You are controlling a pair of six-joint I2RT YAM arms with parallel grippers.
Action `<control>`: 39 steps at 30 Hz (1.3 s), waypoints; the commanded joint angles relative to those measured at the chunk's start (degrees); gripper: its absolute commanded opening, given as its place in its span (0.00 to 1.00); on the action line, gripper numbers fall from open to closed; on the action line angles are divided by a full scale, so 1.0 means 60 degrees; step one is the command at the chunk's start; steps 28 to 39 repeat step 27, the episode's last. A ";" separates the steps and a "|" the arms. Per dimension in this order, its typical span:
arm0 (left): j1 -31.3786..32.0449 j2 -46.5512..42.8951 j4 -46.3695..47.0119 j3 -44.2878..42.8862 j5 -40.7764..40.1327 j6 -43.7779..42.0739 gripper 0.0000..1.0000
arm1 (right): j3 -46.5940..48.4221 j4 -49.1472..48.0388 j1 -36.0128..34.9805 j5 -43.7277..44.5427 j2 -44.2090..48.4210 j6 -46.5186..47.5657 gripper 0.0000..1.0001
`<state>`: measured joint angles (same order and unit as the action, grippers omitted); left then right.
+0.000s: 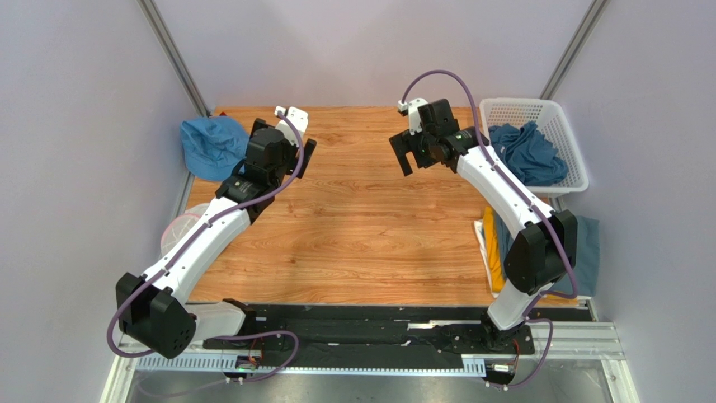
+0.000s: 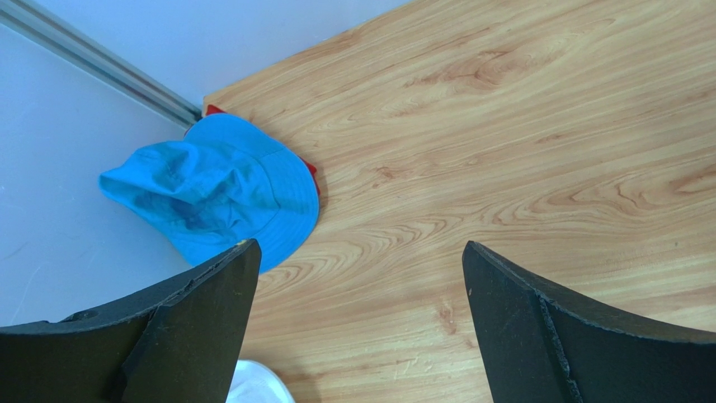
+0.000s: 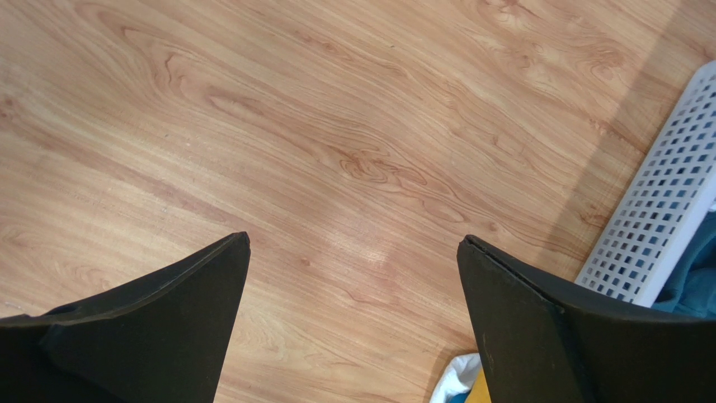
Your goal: Fold and stack the t-shirts
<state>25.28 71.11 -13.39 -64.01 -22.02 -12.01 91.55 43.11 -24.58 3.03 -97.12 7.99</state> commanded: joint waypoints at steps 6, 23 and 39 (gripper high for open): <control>-0.0082 0.0072 0.0708 0.0033 -0.0256 0.0259 0.99 | -0.0638 -0.1238 0.0083 0.0667 0.1025 -0.0174 1.00; -0.0082 0.0028 0.0722 0.0048 -0.0212 0.0229 0.99 | -0.0946 -0.1414 0.0053 0.0858 0.1392 -0.0101 1.00; -0.0082 0.0013 0.0722 0.0063 -0.0197 0.0214 0.99 | -0.1063 -0.1487 0.0053 0.0828 0.1451 -0.0086 1.00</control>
